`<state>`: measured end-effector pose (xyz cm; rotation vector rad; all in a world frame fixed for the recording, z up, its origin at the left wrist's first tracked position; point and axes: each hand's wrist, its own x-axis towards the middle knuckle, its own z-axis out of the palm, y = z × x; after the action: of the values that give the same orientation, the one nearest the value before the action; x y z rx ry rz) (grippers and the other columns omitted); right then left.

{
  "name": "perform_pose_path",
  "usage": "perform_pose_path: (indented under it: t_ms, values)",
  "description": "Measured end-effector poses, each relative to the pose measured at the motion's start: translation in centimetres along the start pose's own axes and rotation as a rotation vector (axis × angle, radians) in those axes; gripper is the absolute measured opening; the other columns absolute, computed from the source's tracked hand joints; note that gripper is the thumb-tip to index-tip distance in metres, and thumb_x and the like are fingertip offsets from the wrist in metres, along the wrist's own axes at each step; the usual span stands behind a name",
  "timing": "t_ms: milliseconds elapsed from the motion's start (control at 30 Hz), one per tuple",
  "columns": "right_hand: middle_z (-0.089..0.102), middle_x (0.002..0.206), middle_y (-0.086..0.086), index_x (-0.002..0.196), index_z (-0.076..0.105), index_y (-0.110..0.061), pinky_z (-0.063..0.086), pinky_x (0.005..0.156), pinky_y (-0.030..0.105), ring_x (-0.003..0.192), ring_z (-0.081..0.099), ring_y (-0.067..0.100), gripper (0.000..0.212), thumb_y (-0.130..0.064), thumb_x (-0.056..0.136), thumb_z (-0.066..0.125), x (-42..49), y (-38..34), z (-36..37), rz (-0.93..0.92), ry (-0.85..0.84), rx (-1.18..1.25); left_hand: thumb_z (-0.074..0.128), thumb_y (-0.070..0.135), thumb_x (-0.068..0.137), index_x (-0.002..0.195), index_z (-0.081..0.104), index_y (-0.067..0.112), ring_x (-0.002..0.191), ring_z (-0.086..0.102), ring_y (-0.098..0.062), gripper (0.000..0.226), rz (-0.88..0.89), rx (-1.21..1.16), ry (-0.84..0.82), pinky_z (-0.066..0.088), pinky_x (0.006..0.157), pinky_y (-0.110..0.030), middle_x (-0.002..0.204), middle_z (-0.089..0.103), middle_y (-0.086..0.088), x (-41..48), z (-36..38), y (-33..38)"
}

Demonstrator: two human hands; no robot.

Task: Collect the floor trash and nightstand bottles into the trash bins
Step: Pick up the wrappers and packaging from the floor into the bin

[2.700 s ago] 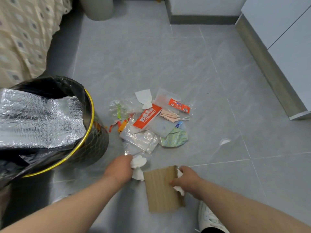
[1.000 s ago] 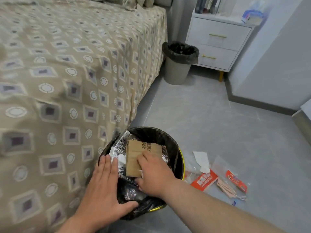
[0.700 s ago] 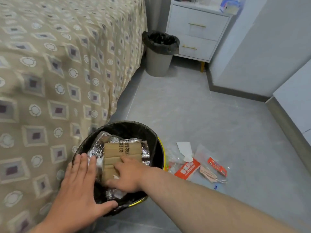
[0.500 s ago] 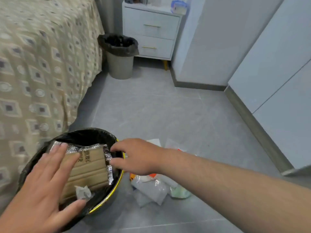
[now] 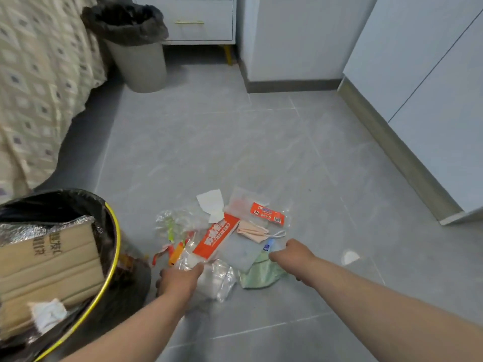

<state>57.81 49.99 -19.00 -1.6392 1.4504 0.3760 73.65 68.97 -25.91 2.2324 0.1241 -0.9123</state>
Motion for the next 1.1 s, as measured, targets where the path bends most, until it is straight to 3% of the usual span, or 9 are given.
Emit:
perform_pose_path:
  t_ms: [100,200,367,533,633,700,867,1000,1100]
  values:
    - [0.057,0.105,0.006,0.118,0.052,-0.010,0.048,0.075,0.029,0.096,0.058,0.024,0.059,-0.046,0.074,0.067,3.0,0.3,2.8,0.165,0.025,0.147,0.081,0.048,0.047,0.123,0.049,0.007,0.096,0.059,-0.041,0.093,-0.191,-0.027,0.044,0.052,0.083,-0.046,0.115,0.059,-0.020,2.8,1.2,-1.7]
    - [0.054,0.125,0.010,0.123,0.048,-0.010,0.049,0.093,0.035,0.115,0.054,0.027,0.079,-0.053,0.062,0.073,4.9,0.5,5.4,0.281,0.112,0.110,0.081,0.043,0.039,0.120,0.050,0.005,0.097,0.058,-0.040,0.095,-0.248,0.051,0.062,0.053,0.085,-0.047,0.114,0.057,-0.020,2.7,1.8,-1.4]
    - [0.060,0.121,0.015,0.116,0.050,-0.004,0.048,0.085,0.033,0.111,0.059,0.033,0.058,-0.030,0.071,0.077,5.8,1.1,7.3,0.181,0.180,0.182,0.083,0.031,0.059,0.125,0.042,0.005,0.110,0.050,-0.043,0.082,-0.234,0.193,0.128,0.051,0.088,-0.049,0.128,0.041,-0.026,3.3,2.0,-1.4]
    - [0.067,0.098,0.015,0.092,0.059,-0.011,0.059,0.068,0.037,0.081,0.067,0.029,0.019,-0.004,0.076,0.066,6.1,2.7,5.5,0.126,0.033,0.468,0.077,0.019,0.068,0.116,0.051,0.001,0.105,0.055,-0.041,0.058,-0.268,0.037,0.135,0.050,0.084,-0.037,0.122,0.052,-0.023,3.8,2.0,-1.5]
    - [0.068,0.092,0.012,0.098,0.058,-0.012,0.053,0.061,0.029,0.073,0.066,0.023,0.022,0.002,0.082,0.061,5.2,3.6,3.1,0.157,-0.159,0.540,0.070,0.005,0.062,0.099,0.057,0.002,0.086,0.061,-0.038,0.039,-0.247,-0.088,0.184,0.055,0.081,-0.044,0.106,0.061,-0.022,3.8,2.2,-1.7]
    - [0.069,0.091,0.009,0.101,0.059,-0.013,0.052,0.065,0.028,0.074,0.067,0.021,0.023,0.002,0.083,0.060,4.8,4.3,1.4,0.160,-0.205,0.495,0.062,-0.004,0.069,0.093,0.057,-0.002,0.080,0.059,-0.033,0.025,-0.222,-0.189,0.173,0.052,0.077,-0.037,0.096,0.062,-0.021,2.9,2.0,-1.3]
    - [0.074,0.085,0.003,0.103,0.062,-0.012,0.054,0.056,0.023,0.068,0.070,0.013,0.022,0.001,0.086,0.059,3.5,5.6,-3.7,0.156,-0.315,0.332,0.050,-0.010,0.075,0.094,0.055,0.006,0.087,0.062,-0.039,0.025,-0.296,-0.442,-0.010,0.054,0.080,-0.046,0.093,0.061,-0.020,1.5,1.4,-0.2]
    - [0.075,0.089,0.004,0.100,0.064,-0.014,0.057,0.071,0.029,0.079,0.070,0.017,0.021,0.001,0.086,0.060,1.6,3.6,-7.6,0.066,-0.329,0.317,0.045,-0.014,0.084,0.089,0.052,0.007,0.064,0.056,-0.029,0.023,-0.260,-0.566,-0.191,0.046,0.050,-0.030,0.079,0.057,-0.018,-0.9,-0.3,1.9]
    - [0.075,0.091,0.005,0.099,0.064,-0.014,0.053,0.086,0.038,0.084,0.069,0.020,0.019,0.000,0.088,0.058,-0.5,0.1,-9.4,-0.028,-0.313,0.407,0.044,-0.015,0.085,0.092,0.054,0.007,0.062,0.055,-0.023,0.025,-0.178,-0.614,-0.249,0.045,0.045,-0.025,0.078,0.058,-0.014,-3.2,-2.5,5.1]
